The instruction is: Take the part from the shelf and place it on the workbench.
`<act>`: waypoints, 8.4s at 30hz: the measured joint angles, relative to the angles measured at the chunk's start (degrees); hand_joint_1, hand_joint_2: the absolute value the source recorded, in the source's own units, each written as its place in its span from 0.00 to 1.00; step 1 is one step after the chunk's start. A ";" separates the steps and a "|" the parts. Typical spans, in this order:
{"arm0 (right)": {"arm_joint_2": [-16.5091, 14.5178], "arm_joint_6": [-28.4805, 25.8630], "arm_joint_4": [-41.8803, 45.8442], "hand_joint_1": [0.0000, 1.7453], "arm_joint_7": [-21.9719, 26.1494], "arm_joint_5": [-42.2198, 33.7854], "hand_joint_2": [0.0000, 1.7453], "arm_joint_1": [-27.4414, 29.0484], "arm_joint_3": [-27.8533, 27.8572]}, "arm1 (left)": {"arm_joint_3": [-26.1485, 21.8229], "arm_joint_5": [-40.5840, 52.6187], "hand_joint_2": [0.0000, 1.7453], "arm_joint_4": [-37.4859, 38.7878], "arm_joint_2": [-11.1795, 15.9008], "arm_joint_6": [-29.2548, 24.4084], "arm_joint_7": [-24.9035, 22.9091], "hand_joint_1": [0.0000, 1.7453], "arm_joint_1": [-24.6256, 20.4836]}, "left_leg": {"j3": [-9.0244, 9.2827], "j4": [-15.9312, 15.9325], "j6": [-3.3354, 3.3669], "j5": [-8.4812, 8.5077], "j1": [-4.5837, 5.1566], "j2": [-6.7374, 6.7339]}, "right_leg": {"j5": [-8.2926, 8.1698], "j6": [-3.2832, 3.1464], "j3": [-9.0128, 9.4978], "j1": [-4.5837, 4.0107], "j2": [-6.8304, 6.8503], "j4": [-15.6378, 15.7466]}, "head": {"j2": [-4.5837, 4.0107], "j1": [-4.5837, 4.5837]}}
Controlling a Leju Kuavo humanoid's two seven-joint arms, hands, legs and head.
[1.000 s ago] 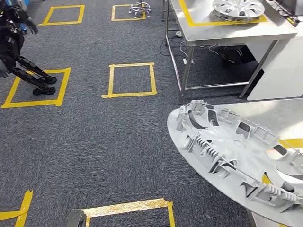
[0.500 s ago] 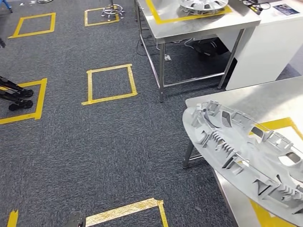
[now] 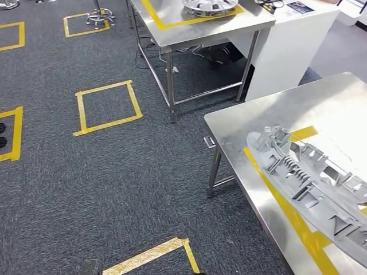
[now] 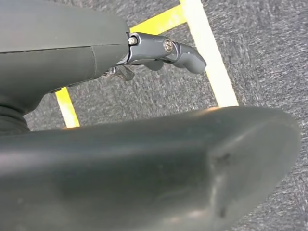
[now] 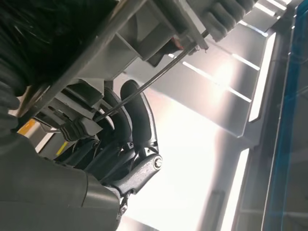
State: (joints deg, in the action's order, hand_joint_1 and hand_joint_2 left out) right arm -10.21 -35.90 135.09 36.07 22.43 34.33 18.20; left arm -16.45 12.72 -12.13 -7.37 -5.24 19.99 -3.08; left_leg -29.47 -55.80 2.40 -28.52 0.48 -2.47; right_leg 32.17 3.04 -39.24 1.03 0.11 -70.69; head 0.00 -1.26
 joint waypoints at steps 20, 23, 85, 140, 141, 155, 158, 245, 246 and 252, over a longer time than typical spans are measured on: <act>-6.57 5.80 0.74 1.00 0.73 0.80 1.00 -0.96 6.50 | -0.76 0.63 0.00 0.00 0.30 0.21 0.34 0.00 0.12 | 0.05 -1.45 -1.04 -1.03 -0.09 6.13 | -4.93 -2.59 6.12 -0.45 -4.57 12.45 | 0.00 0.40; -7.44 7.73 0.71 1.00 0.20 1.20 1.00 -1.47 8.94 | -0.88 0.68 0.00 0.00 0.20 0.21 0.57 0.00 0.07 | 0.21 -0.20 -0.57 -0.36 -0.14 4.89 | -4.86 -1.61 5.18 -0.23 -4.85 12.10 | 0.00 0.41; -9.20 21.28 -4.83 1.00 -10.02 7.90 1.00 -3.14 19.12 | -3.65 2.89 0.00 0.07 1.77 0.24 1.09 0.00 1.83 | 0.03 -0.29 -0.26 -0.25 -0.24 3.58 | -3.08 -1.69 5.84 -0.53 -2.96 11.24 | 0.00 -0.05; -9.25 33.87 -9.91 1.00 -14.53 7.97 1.00 -6.36 25.11 | -6.87 4.69 0.00 0.07 2.14 0.19 1.82 0.00 1.84 | -1.55 -4.93 -2.55 -1.50 -0.95 2.48 | -3.94 -3.03 8.92 -0.56 -0.98 14.06 | 0.00 0.04; -9.25 34.00 -10.01 1.00 -14.55 8.03 1.00 -6.46 25.15 | -6.90 4.70 0.00 0.07 2.16 0.19 1.82 0.00 1.81 | -0.43 -2.30 -2.36 -0.69 -0.91 2.72 | -3.94 -2.72 8.83 -0.65 -1.09 13.98 | 0.00 0.02; -9.25 34.10 -11.03 1.00 -14.63 8.11 1.00 -6.96 25.92 | -7.09 4.70 0.00 0.07 2.05 0.24 1.81 0.00 1.87 | -0.21 -0.32 -0.07 0.07 -0.54 1.59 | -1.00 -0.67 4.32 -0.37 -0.22 4.92 | 0.00 -0.34; -9.25 34.67 -11.17 1.00 -14.64 8.47 1.00 -7.23 25.95 | -7.09 4.78 0.00 0.07 2.03 0.26 1.81 0.00 1.81 | -0.16 -0.59 -0.76 -0.19 -0.29 1.50 | -3.33 -1.35 9.05 -0.70 0.45 13.88 | 0.00 -0.29; 29.88 35.94 -67.51 0.00 -41.62 46.11 1.00 -60.24 -42.94 | 0.54 18.87 0.00 -0.17 0.79 7.86 -6.58 0.00 -5.51 | -1.21 -0.86 -1.03 0.61 -0.29 0.79 | -4.50 -1.44 8.44 -0.89 -0.37 14.27 | 0.00 -0.25; 29.91 36.26 -67.71 0.00 -41.77 45.62 1.00 -60.17 -42.95 | 0.53 18.70 0.25 -0.17 0.80 8.08 -6.44 0.00 -5.47 | -1.23 -0.86 -1.03 0.61 -0.29 0.80 | -4.50 -1.44 8.42 -0.89 -0.35 14.27 | 0.00 -0.25; 30.21 41.54 -67.38 0.00 -42.82 40.13 0.00 -59.11 -42.40 | 0.47 17.90 0.00 -0.17 0.95 8.39 -5.74 0.00 -5.02 | -1.32 -0.87 -1.03 0.61 -0.26 0.84 | -4.50 -1.44 8.35 -0.87 -0.31 14.27 | 0.00 -0.25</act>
State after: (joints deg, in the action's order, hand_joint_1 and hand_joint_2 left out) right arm 20.00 5.64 67.71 -6.75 62.56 -24.78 -24.20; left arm -15.98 30.61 -12.31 -6.42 3.15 14.25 -8.10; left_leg -30.78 -56.67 1.38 -27.91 0.22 -1.62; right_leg 27.67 1.61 -30.89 0.16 -0.20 -56.42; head 0.00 -1.51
